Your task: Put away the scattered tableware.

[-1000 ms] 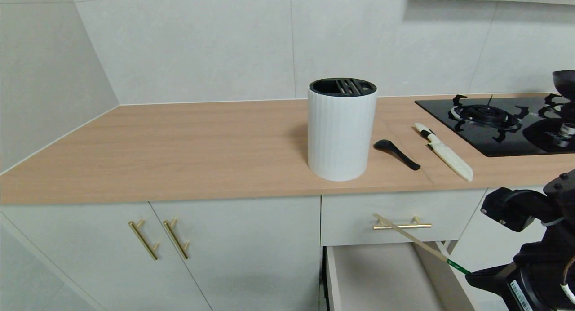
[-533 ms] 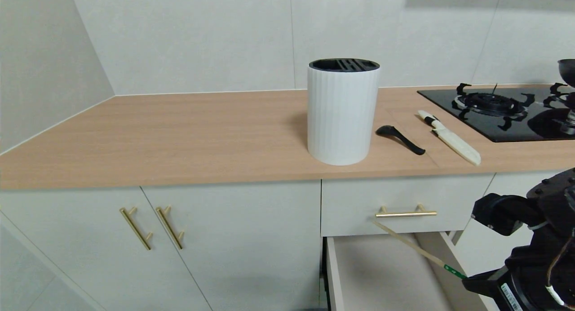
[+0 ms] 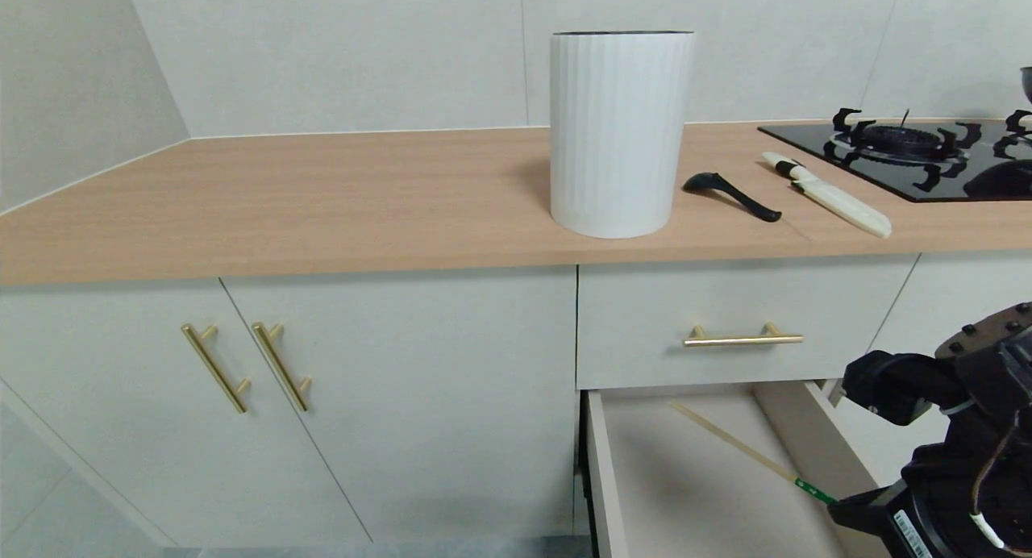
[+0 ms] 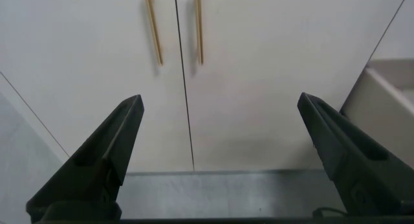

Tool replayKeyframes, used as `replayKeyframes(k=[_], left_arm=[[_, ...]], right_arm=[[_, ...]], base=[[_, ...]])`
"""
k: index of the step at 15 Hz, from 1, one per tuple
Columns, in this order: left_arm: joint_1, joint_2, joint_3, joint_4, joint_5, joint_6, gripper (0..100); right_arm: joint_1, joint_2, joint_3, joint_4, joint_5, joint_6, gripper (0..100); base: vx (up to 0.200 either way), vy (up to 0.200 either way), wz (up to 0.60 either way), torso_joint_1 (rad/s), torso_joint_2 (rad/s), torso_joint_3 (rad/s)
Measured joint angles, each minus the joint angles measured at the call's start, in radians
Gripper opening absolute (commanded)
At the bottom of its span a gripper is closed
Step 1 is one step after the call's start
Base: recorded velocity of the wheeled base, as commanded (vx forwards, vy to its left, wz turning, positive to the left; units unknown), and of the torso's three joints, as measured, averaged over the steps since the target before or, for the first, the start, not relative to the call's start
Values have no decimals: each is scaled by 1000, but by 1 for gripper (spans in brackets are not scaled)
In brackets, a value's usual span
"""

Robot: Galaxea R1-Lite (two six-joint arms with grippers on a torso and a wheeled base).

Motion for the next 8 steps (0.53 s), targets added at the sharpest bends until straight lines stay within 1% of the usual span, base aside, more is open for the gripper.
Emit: replayKeyframes(k=[2,3,5,8], left_arm=[[0,0,0,0,0,0,100],[0,0,0,0,0,0,100],[0,0,0,0,0,0,100],[0,0,0,0,0,0,100]], right_arm=[[0,6,0,2,0,1,0],[0,9,0,2,0,1,0],[0,12,0,2,0,1,0],[0,14,0,1,0,0,0]], base=[[0,0,0,-80,415,317],[0,0,0,-32,227,163],[0,0,0,-27,102,68],[0,0,0,0,0,0]])
